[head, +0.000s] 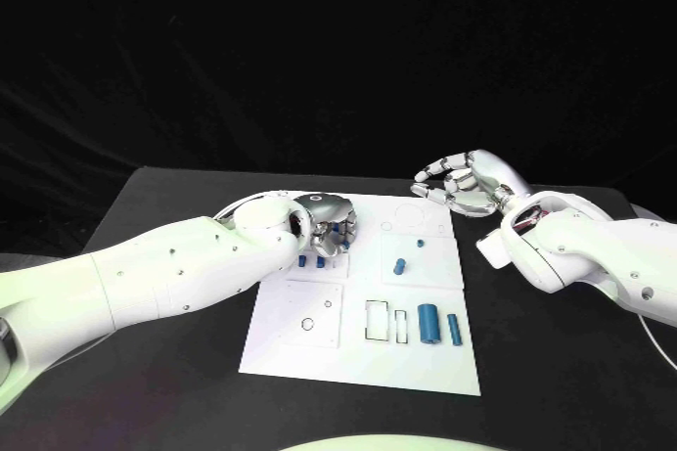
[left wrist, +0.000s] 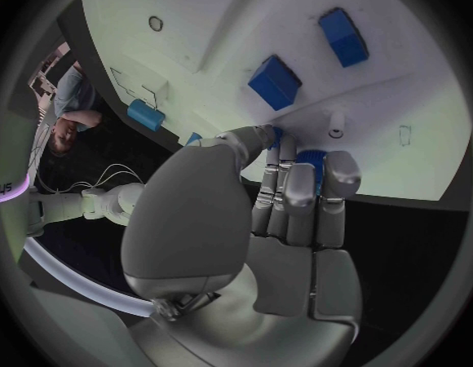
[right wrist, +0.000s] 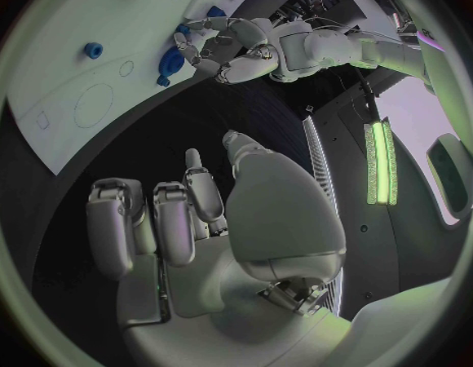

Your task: Assemble the parts on the task board

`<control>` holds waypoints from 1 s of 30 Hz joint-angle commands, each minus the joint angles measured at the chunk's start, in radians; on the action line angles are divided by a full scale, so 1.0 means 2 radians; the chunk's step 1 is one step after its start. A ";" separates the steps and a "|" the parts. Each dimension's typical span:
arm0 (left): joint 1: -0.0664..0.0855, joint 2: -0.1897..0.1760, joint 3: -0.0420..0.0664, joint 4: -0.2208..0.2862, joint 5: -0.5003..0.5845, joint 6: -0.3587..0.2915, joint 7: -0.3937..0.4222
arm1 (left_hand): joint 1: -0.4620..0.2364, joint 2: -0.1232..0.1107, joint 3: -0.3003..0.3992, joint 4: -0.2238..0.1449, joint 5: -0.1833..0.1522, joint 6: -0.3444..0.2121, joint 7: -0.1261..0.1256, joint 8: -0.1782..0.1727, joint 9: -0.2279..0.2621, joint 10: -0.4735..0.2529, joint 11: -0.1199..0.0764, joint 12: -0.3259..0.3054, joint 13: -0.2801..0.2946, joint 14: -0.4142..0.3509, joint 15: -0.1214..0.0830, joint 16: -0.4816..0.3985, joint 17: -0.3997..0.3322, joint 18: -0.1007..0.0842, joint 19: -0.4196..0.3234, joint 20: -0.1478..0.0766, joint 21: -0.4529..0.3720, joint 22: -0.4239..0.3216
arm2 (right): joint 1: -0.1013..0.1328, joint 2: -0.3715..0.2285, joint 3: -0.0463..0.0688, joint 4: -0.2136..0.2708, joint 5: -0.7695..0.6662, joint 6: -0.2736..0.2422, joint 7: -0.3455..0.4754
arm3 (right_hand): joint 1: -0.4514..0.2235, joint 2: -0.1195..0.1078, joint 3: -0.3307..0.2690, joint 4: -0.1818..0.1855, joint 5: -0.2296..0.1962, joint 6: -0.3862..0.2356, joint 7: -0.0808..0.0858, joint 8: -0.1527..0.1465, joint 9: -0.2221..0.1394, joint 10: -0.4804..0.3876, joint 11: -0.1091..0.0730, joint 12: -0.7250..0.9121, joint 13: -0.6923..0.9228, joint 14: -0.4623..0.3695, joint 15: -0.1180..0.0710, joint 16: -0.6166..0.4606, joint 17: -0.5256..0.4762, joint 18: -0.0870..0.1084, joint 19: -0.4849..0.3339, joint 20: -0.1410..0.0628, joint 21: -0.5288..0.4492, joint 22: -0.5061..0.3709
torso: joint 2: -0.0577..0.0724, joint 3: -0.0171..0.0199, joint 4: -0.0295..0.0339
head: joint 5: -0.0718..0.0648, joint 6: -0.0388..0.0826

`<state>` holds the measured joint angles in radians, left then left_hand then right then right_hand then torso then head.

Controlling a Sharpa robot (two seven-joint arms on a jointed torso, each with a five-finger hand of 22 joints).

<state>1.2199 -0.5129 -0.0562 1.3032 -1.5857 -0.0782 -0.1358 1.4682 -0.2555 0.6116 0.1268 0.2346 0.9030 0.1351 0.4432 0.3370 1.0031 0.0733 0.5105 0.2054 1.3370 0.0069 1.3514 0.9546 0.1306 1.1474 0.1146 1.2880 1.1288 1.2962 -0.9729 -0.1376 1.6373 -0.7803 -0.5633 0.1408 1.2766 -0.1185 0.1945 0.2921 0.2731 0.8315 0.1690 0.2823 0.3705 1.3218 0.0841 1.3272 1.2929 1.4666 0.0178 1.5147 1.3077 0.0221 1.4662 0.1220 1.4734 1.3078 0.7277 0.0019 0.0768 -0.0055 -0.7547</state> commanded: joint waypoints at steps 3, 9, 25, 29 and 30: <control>-0.001 0.001 -0.001 0.000 0.007 -0.003 0.008 | -0.002 0.004 0.004 0.000 -0.003 0.006 0.001 -0.006 -0.001 0.005 0.000 -0.007 -0.003 0.005 0.001 0.003 -0.001 -0.007 0.005 -0.001 0.004 0.002 | 0.000 0.001 0.000 0.000 -0.005 0.003 0.005 | -0.005 0.002 -0.002 -0.001 0.003 0.000 -0.001 0.003 -0.001 -0.003 0.000 0.000 0.000 0.033 -0.004 -0.002 0.051 0.003 0.018 -0.003 -0.001 0.095 | 0.000 -0.0001 0.0003 | 0.000 0.000; -0.001 -0.004 0.000 0.002 0.012 -0.026 0.012 | -0.003 0.003 0.004 -0.001 -0.003 0.009 0.002 -0.008 -0.002 0.009 0.001 -0.012 -0.005 0.006 0.001 0.004 -0.001 -0.007 0.006 -0.001 0.005 0.004 | 0.000 0.001 0.000 -0.001 -0.005 0.003 0.005 | -0.005 0.002 -0.002 -0.001 0.003 0.000 -0.001 0.003 -0.001 -0.003 0.000 0.000 0.000 0.033 -0.004 -0.002 0.051 0.003 0.018 -0.003 -0.001 0.095 | 0.000 -0.0004 0.0004 | -0.001 0.002; -0.001 -0.049 0.017 0.050 0.048 -0.055 0.012 | -0.005 0.002 0.005 -0.004 -0.002 0.015 0.002 -0.013 -0.003 0.018 0.001 -0.020 -0.009 0.011 0.001 0.007 0.003 -0.010 0.015 -0.002 0.011 0.013 | -0.001 0.001 0.000 -0.005 -0.005 0.003 0.005 | -0.005 0.002 -0.002 -0.001 0.003 0.000 -0.001 0.003 -0.001 -0.003 0.000 0.000 0.000 0.033 -0.004 -0.002 0.051 0.003 0.018 -0.003 -0.001 0.095 | -0.001 -0.0001 0.0010 | 0.000 0.006; -0.001 -0.062 0.020 0.061 0.059 -0.047 0.008 | -0.005 0.002 0.005 -0.004 -0.002 0.015 0.002 -0.013 -0.003 0.018 0.001 -0.020 -0.009 0.011 0.001 0.007 0.003 -0.010 0.015 -0.002 0.011 0.013 | -0.001 0.001 0.000 -0.005 -0.005 0.003 0.005 | -0.005 0.002 -0.002 -0.001 0.003 0.000 -0.001 0.003 -0.001 -0.003 0.000 0.000 0.000 0.033 -0.004 -0.002 0.051 0.003 0.018 -0.003 -0.001 0.095 | -0.001 0.0000 0.0008 | 0.001 0.006; -0.001 -0.066 0.021 0.062 0.062 -0.045 0.007 | -0.005 0.002 0.005 -0.004 -0.003 0.016 0.002 -0.013 -0.003 0.019 0.001 -0.021 -0.009 0.012 0.001 0.008 0.003 -0.010 0.015 -0.002 0.012 0.013 | -0.001 0.001 0.000 -0.005 -0.005 0.003 0.005 | -0.005 0.002 -0.002 -0.001 0.003 0.000 -0.001 0.003 -0.001 -0.003 0.000 0.000 0.000 0.033 -0.004 -0.002 0.051 0.003 0.018 -0.003 -0.001 0.095 | -0.001 0.0001 0.0007 | 0.001 0.006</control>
<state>1.2181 -0.6423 -0.0160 1.4216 -1.5068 -0.1667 -0.1209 1.4642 -0.2516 0.6170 0.1212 0.2346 0.9294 0.1372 0.4212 0.3308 1.0369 0.0751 0.4725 0.1884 1.3562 0.0091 1.3631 0.9608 0.1308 1.1707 0.1127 1.3073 1.1534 1.2958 -0.9712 -0.1376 1.6265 -0.7807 -0.5633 0.1418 1.2766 -0.1185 0.1945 0.2922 0.2731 0.8315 0.1690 0.2822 0.3707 1.3219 0.0841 1.3272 1.2927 1.4666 0.0178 1.5148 1.3074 0.0221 1.4661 0.1220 1.4735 1.3074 0.7246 0.0017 0.0788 -0.0042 -0.7433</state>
